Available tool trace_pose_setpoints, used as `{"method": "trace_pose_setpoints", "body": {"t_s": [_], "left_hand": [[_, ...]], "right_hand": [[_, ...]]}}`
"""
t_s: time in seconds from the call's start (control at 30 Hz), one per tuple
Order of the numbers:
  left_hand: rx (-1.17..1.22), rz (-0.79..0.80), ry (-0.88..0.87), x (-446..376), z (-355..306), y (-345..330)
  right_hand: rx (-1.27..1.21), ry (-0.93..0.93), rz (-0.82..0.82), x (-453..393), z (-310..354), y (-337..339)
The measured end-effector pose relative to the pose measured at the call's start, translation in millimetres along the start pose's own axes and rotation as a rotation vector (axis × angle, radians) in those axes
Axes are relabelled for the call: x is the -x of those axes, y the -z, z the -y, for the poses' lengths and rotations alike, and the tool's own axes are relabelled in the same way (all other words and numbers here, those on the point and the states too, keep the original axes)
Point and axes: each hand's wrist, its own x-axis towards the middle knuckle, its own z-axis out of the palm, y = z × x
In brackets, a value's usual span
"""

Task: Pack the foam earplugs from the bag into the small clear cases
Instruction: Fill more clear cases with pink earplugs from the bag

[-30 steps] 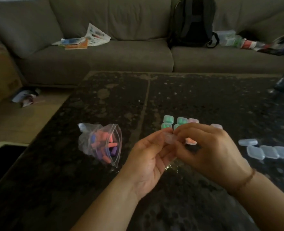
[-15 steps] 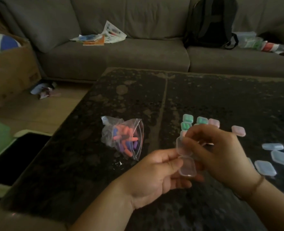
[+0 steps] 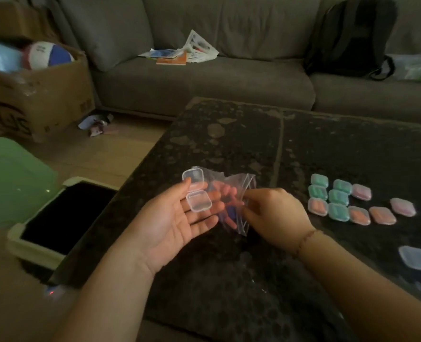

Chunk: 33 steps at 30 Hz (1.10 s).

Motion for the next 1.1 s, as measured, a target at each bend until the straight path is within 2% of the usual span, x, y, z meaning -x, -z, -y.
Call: {"method": "trace_pose_setpoints", "body": {"t_s": [0.13, 0.37, 0.43, 0.5, 0.6, 0.73, 0.87, 1.1], "left_hand": [[0.045, -0.094, 0.008, -2, -1, 4], [-0.002, -0.036, 0.039, -3, 2, -7], [-0.004, -0.018, 0.043, -2, 3, -9], [0.003, -0.006, 0.06, -2, 5, -10], [0.047, 0.013, 0.081, -3, 9, -11], [0.097, 0.063, 0.094, -2, 12, -15], [0.122, 0.082, 0.108, -2, 15, -17], [0.182, 0.06, 0.133, -3, 15, -17]], "right_hand": [[0.136, -0.057, 0.062, -16, 3, -10], [0.13, 0.003, 0.036, -15, -7, -9], [0.105, 0.062, -0.054, -6, -11, -4], [0.031, 0.111, -0.228, 8, -12, 2], [-0.214, 0.267, -0.393, 25, 0, 8], [-0.243, 0.444, -0.374, 20, 17, -3], [-0.186, 0.446, -0.364, 17, 16, -12], [-0.174, 0.426, -0.253, 21, 16, -6]]}}
